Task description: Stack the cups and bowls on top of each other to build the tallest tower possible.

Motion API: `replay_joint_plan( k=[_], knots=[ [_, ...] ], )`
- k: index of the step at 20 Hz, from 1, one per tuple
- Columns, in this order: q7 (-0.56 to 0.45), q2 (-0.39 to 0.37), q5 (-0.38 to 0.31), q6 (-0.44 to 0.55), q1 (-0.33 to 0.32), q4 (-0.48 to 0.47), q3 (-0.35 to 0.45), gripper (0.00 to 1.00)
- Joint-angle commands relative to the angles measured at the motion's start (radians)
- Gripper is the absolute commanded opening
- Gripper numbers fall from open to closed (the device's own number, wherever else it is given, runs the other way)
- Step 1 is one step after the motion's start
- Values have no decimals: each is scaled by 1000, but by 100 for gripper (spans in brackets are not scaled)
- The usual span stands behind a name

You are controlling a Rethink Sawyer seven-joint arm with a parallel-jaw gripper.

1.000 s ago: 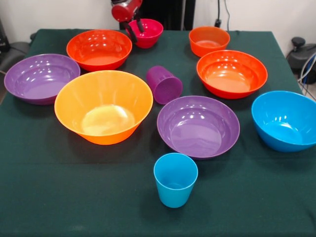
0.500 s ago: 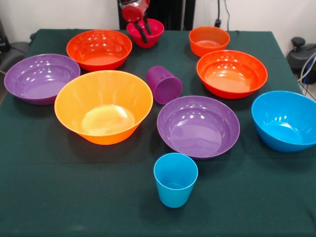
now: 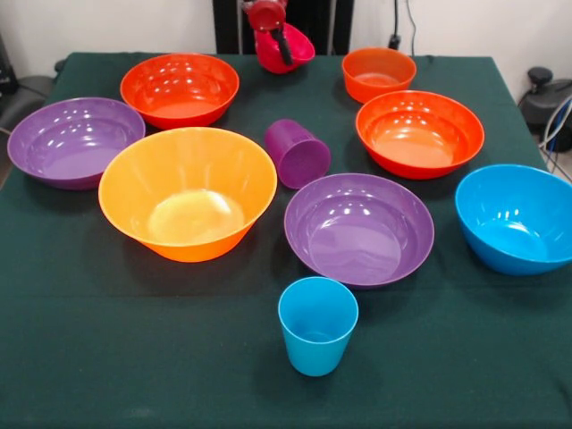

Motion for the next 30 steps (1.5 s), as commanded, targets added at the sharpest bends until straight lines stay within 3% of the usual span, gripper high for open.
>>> replay_joint_plan(
  k=[1,11,17,19,25,30],
  knots=[
    [104,-7,-81,-40,33,-25,-106,0],
    [-48,14,8,-38,-7,-51,-90,0],
    [-24,-172,267,36,11,43,54,0],
    [-34,-197,355,74,22,49,87,0],
    [-84,-122,481,181,63,-53,86,0],
    [-80,-112,588,236,100,-113,122,0]
  ],
)
